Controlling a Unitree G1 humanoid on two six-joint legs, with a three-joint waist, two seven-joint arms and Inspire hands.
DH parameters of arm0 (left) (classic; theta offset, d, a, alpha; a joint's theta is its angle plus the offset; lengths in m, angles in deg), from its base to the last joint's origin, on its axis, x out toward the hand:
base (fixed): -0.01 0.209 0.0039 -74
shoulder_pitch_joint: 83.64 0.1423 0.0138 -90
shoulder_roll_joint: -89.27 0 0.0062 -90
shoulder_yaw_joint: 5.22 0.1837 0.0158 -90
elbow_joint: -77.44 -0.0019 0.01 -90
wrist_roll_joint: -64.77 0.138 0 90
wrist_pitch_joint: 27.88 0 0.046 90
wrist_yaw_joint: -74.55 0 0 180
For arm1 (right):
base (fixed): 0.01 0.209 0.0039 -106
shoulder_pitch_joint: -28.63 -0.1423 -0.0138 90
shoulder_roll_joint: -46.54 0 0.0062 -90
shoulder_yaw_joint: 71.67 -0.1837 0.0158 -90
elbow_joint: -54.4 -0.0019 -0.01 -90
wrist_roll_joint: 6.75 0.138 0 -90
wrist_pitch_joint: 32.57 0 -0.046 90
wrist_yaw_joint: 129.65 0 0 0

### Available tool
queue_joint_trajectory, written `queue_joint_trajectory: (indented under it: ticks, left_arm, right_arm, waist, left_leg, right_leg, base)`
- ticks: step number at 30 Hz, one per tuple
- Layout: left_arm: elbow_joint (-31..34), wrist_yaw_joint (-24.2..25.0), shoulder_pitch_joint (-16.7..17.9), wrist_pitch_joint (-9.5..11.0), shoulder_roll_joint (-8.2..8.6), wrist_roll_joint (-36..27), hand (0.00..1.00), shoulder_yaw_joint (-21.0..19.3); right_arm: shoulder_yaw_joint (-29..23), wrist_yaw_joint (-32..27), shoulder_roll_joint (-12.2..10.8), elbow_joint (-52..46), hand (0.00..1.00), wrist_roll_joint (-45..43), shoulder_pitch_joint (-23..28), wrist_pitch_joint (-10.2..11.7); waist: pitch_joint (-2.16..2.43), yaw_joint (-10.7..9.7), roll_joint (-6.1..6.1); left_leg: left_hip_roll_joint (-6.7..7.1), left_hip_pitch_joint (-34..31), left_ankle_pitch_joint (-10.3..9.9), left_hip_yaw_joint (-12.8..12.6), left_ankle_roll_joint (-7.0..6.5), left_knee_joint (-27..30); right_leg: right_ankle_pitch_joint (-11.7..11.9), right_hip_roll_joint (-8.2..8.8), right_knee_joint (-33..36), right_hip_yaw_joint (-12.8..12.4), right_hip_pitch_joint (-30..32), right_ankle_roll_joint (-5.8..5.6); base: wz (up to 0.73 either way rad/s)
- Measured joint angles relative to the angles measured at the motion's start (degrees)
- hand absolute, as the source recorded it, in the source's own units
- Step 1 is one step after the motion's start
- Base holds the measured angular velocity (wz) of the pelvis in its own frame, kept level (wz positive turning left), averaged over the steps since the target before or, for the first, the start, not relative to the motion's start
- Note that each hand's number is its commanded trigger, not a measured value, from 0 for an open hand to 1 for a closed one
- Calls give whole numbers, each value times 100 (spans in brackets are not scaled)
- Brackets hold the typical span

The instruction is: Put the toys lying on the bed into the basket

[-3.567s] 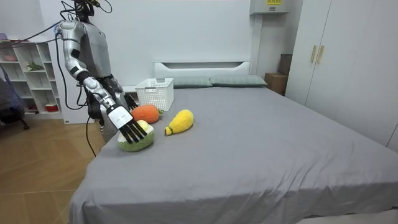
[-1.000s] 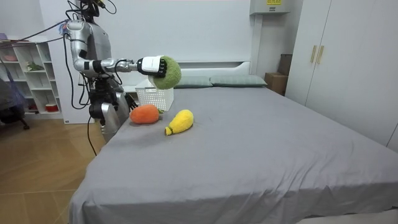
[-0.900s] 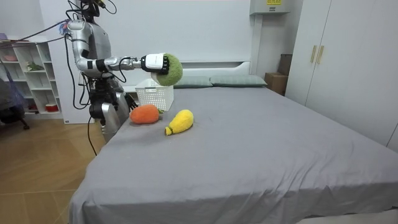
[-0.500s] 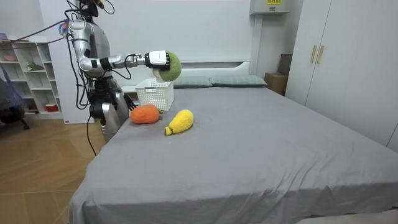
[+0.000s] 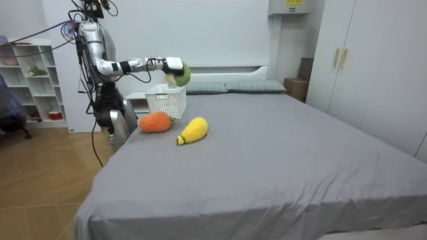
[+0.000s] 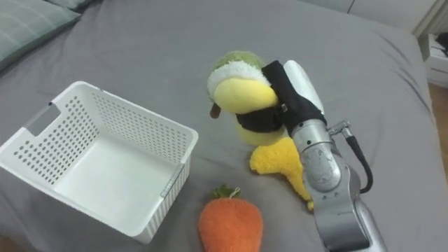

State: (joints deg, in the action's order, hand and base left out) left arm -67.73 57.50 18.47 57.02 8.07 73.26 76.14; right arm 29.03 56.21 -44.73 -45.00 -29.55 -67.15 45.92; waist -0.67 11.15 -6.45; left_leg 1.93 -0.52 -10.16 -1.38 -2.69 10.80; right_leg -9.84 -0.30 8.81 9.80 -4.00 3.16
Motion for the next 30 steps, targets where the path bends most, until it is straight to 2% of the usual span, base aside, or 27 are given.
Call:
queue_joint_trajectory:
  ticks: [2,5,7,9,14,18,23,26,30]
  left_arm:
    - [1,29,-7,-9,0,0,0,28]
    - [0,157,-75,-118,-11,1,0,121]
    - [0,250,-121,-156,-16,3,0,233]
    - [-3,300,-232,-204,-13,5,0,315]
    - [-2,313,-437,-204,7,10,0,334]
    - [-1,319,-463,-203,12,19,0,335]
    - [6,318,-468,-204,1,17,0,419]
    - [5,316,-529,-203,8,27,0,467]
    - [7,279,-548,-200,15,77,0,559]
  right_arm:
    - [160,72,1,0,100,-3,0,-41]
    - [406,200,-19,17,100,-49,-1,-111]
    - [461,302,-106,103,100,-50,-1,-124]
    - [594,312,-177,124,100,-47,-12,-189]
    - [884,522,-342,197,100,-382,-214,-244]
    - [1076,725,-567,196,100,-641,-404,-245]
    - [1240,756,-608,197,100,-702,-413,-271]
    - [1377,828,-610,203,100,-709,-412,-289]
    - [1499,921,-622,204,100,-709,-429,-289]
  waist:
    - [-25,21,14]
    - [-28,30,8]
    - [-29,46,9]
    - [-7,143,-21]
    - [-13,352,-10]
    - [-33,366,18]
    - [-51,389,46]
    - [-63,485,65]
    - [-44,575,85]
  left_leg:
    - [7,-17,3,18,-3,13]
    - [38,-103,7,105,-18,72]
    - [71,-126,25,175,-30,68]
    - [81,-180,69,176,-41,59]
    - [83,-180,74,172,-48,17]
    - [91,-184,80,196,-55,9]
    - [110,-199,93,229,-76,12]
    - [122,-204,96,246,-83,11]
    - [158,-221,131,319,-101,-7]
  right_leg:
    - [1,8,1,21,2,-3]
    - [0,30,-15,106,33,-11]
    - [-8,48,-19,147,40,-26]
    - [1,56,-13,142,118,-42]
    - [10,62,-7,154,117,-55]
    - [13,70,-9,198,108,-60]
    - [26,89,-6,249,103,-83]
    - [29,97,-5,253,112,-88]
    - [32,121,-6,302,120,-100]
  base:
    - [10]
    - [15]
    - [13]
    - [0]
    - [1]
    - [4]
    - [5]
    - [2]
    - [7]
